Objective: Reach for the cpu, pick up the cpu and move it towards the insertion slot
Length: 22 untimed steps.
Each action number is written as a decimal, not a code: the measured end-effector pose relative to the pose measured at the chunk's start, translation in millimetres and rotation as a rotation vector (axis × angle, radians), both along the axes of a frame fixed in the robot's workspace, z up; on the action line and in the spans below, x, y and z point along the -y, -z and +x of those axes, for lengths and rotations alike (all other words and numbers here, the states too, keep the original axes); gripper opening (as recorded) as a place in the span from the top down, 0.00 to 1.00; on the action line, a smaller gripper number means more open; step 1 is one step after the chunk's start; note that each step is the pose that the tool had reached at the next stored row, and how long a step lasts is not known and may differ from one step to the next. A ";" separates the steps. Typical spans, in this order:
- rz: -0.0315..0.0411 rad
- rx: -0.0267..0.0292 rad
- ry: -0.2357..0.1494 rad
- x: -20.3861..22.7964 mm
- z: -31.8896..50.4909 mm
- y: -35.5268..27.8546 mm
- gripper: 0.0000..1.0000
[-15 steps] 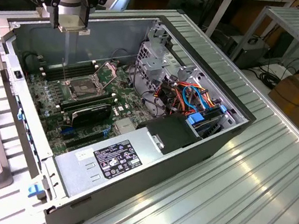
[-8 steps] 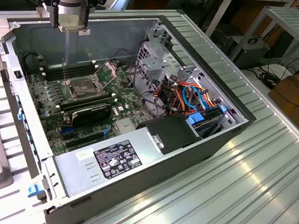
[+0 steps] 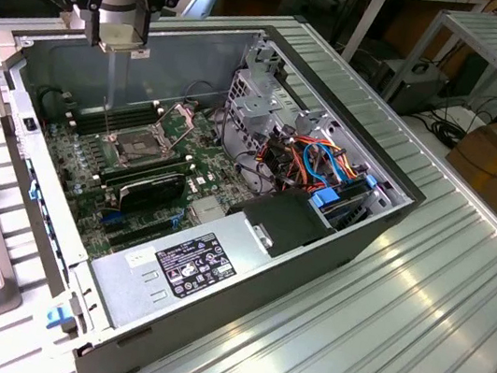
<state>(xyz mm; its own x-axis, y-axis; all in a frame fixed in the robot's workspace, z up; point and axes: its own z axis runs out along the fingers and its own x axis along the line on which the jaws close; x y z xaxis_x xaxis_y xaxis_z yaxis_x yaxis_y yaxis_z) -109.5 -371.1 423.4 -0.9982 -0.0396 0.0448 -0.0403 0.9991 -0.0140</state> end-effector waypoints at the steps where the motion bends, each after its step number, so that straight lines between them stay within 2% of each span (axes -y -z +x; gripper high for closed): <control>1: 0.0000 0.0000 0.000 -0.2 1.0 0.1 0.45; 10: 0.0000 0.0001 0.000 -1.8 6.7 0.6 0.45; 20: -0.0013 0.0000 0.000 -6.6 15.5 1.7 0.45; 22: -0.0024 0.0001 0.001 -9.6 20.1 4.2 0.45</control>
<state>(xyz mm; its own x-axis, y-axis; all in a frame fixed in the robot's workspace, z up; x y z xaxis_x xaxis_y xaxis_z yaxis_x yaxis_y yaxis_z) -89.5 -361.5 419.2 -0.9983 -0.0383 0.0448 -0.0391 0.9991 -0.0163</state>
